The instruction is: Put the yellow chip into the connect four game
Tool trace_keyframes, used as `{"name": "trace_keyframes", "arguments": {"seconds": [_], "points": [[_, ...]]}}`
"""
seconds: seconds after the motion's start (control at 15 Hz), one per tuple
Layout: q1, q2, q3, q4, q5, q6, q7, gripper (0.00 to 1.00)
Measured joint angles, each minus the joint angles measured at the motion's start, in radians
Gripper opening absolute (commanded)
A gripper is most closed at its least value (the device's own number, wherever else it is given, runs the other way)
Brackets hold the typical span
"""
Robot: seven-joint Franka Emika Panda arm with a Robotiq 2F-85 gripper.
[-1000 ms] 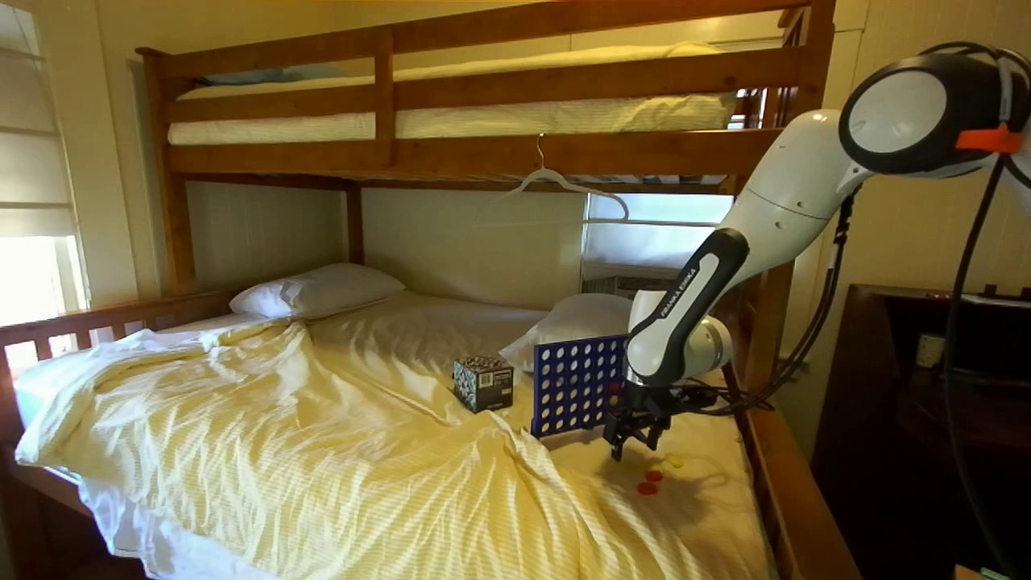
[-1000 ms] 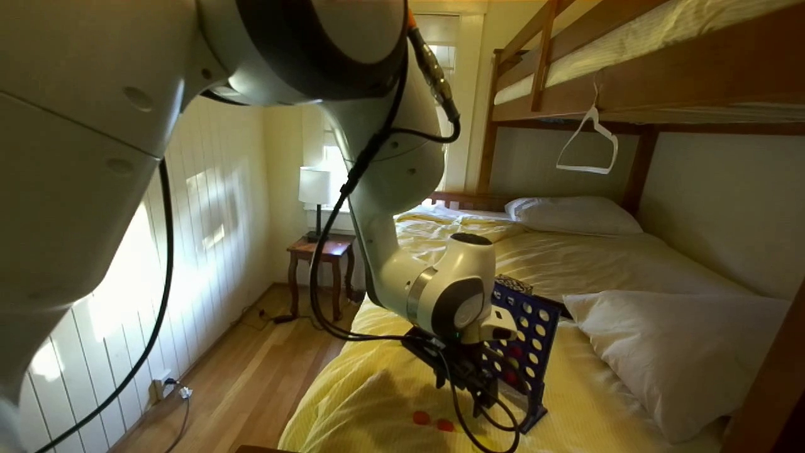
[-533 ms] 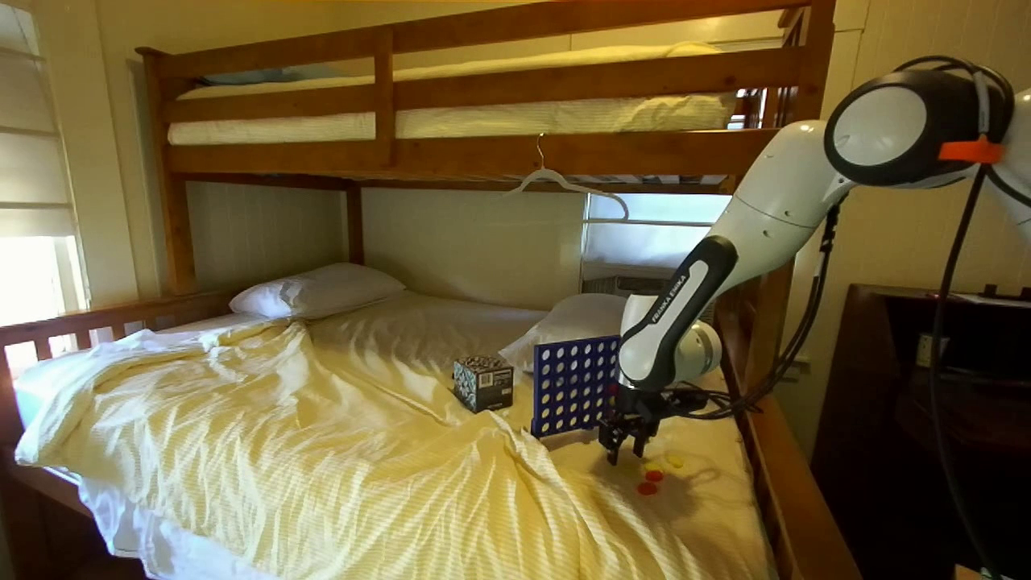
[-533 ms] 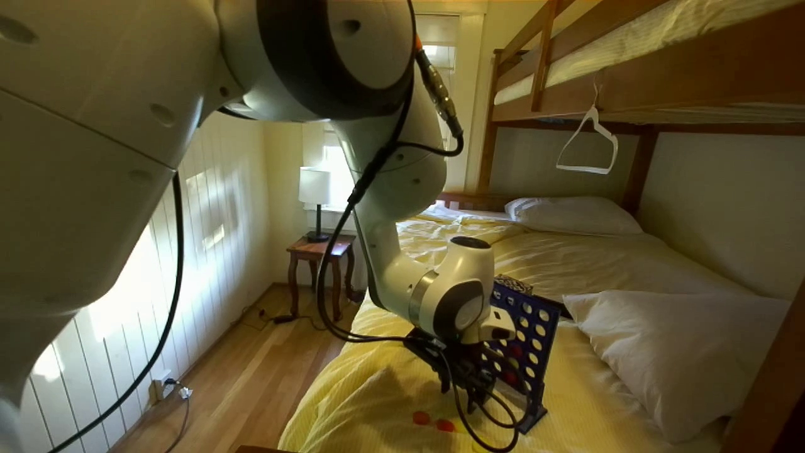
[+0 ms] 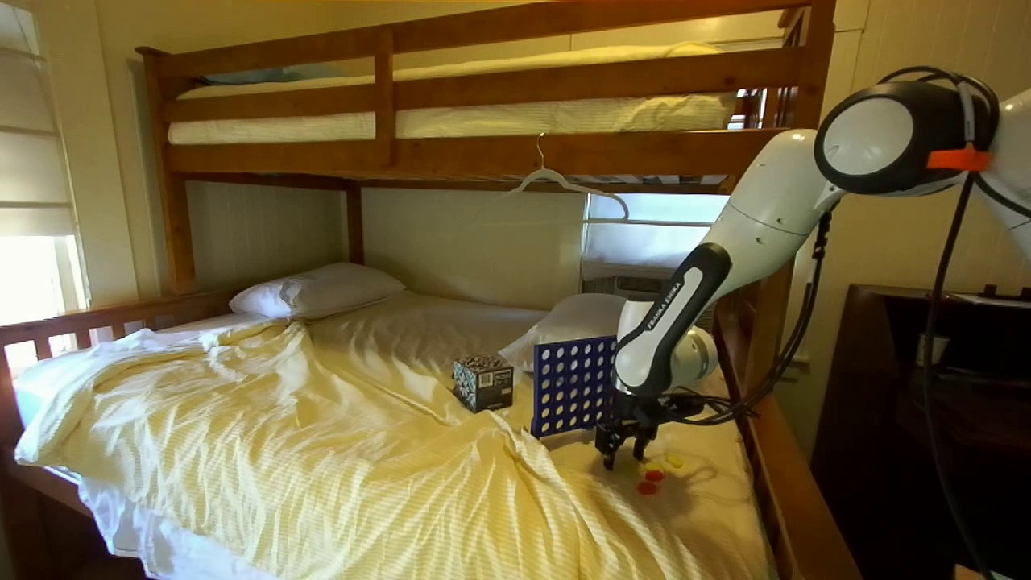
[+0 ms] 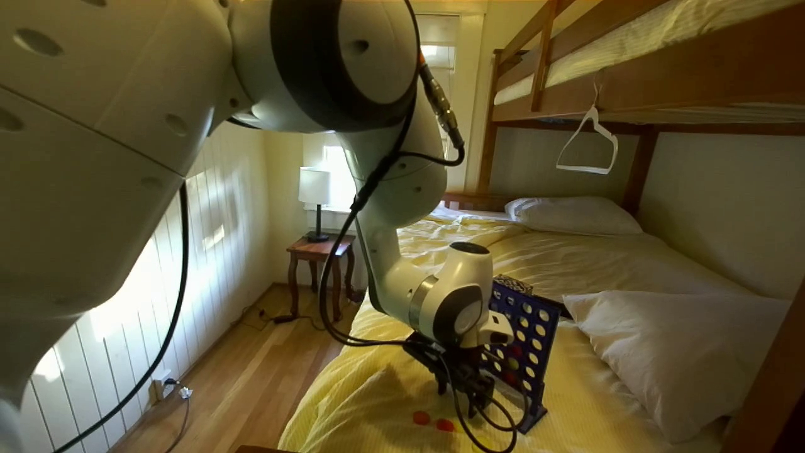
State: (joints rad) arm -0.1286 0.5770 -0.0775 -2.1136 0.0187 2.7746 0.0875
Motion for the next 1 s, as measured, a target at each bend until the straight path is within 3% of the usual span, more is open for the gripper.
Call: {"name": "trace_keyframes", "arguments": {"seconds": [0.07, 0.53, 0.6, 0.67, 0.8, 0.87, 0.93, 1.0], "points": [[0.001, 0.003, 0.0, 0.0, 0.0, 0.0, -0.001, 0.61], [0.002, 0.012, 0.0, 0.007, 0.0, 0.0, -0.002, 0.12], [0.002, 0.012, 0.0, 0.009, 0.0, 0.0, -0.002, 0.49], [0.003, 0.012, 0.0, 0.009, 0.0, 0.0, -0.002, 0.62], [0.004, 0.012, -0.002, 0.009, 0.0, 0.0, -0.002, 0.79], [0.004, 0.012, -0.002, 0.01, 0.0, 0.0, -0.002, 0.8], [0.005, 0.013, -0.003, 0.01, -0.001, 0.0, -0.002, 0.7], [0.005, 0.013, -0.004, 0.01, -0.001, 0.0, -0.002, 0.5]]}}
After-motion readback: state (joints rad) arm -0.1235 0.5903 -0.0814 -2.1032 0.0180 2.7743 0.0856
